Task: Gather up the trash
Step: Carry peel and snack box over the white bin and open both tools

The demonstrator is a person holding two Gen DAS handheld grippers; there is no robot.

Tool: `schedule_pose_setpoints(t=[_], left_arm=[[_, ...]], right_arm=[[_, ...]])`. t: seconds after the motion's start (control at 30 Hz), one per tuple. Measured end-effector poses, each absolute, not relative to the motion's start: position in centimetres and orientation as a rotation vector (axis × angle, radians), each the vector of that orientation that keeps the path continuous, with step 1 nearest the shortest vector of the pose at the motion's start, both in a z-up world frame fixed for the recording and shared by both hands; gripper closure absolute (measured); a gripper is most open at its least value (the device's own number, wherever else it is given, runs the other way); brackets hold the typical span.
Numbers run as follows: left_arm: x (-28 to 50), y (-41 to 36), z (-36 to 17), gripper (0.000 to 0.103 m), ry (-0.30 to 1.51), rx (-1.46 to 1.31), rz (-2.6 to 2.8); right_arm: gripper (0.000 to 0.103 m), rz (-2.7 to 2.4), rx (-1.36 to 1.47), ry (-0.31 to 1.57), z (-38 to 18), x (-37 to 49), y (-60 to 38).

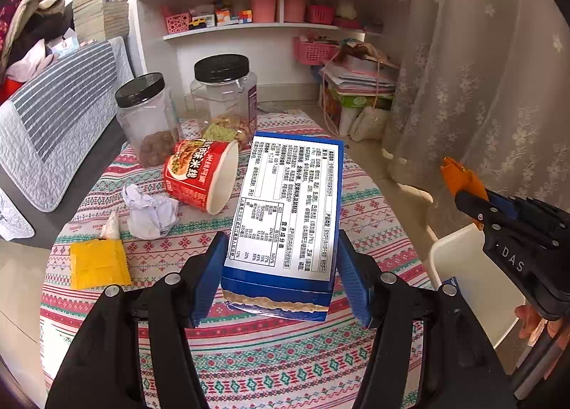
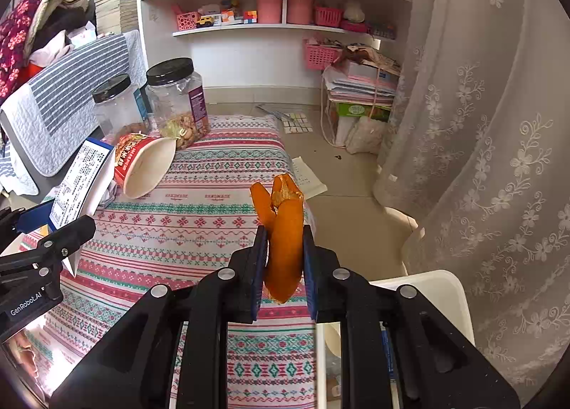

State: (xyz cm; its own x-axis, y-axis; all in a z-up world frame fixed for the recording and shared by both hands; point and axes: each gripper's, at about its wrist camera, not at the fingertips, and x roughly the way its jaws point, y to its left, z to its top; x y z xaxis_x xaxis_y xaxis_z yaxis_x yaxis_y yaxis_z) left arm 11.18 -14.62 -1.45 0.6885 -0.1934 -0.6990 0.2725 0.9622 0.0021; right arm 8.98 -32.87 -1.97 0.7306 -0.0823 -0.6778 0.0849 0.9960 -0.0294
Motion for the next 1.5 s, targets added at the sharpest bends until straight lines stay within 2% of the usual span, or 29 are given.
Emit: schedule_pose_setpoints(t=[0.57,0.6,0.63,0.67,0.7,0.73,0.93,1.33,1.5], left_arm=[[8.7,-25.3,-1.4,0.043,0.746,0.161,-0.442],[8.5,-25.9,-1.5,0.043,0.745,0.17,-0.451],[8.3,-26.4,-1.6,0.043,0.744,0.177,-0.459],[8.2,-27.0,-1.7,0.043,0.743,0.181,-0.467],[8.0,-27.5,-1.7,0.043,0.744,0.183,-0.476],[7.9,-28.1,-1.8,0.043,0.744,0.185,-0.485],[6.5,-30.9,-2.4,0.043,0.752,0.207,-0.551],[4.1,-35.2,-4.0,0.043,0.769,0.277,-0.652],[3.5,-36.1,-4.5,0.038,0.78,0.314,-0.66]], right_arm=[[0.083,-0.263,0.024,0.816,-3.5,3.5,-43.1],[0.08,-0.27,0.03,0.823,-3.6,3.1,-43.6],[0.072,-0.275,0.04,0.832,-3.7,2.8,-44.2],[0.064,-0.287,0.052,0.837,-3.8,2.5,-44.8],[0.051,-0.309,0.064,0.832,-3.8,2.0,-45.3],[0.045,-0.326,0.072,0.826,-3.7,1.6,-45.8],[0.027,-0.444,0.098,0.785,-2.9,-0.3,-48.4],[0.023,-0.514,0.11,0.766,-2.7,-2.1,-50.7],[0.022,-0.526,0.112,0.768,-2.6,-2.2,-51.1]])
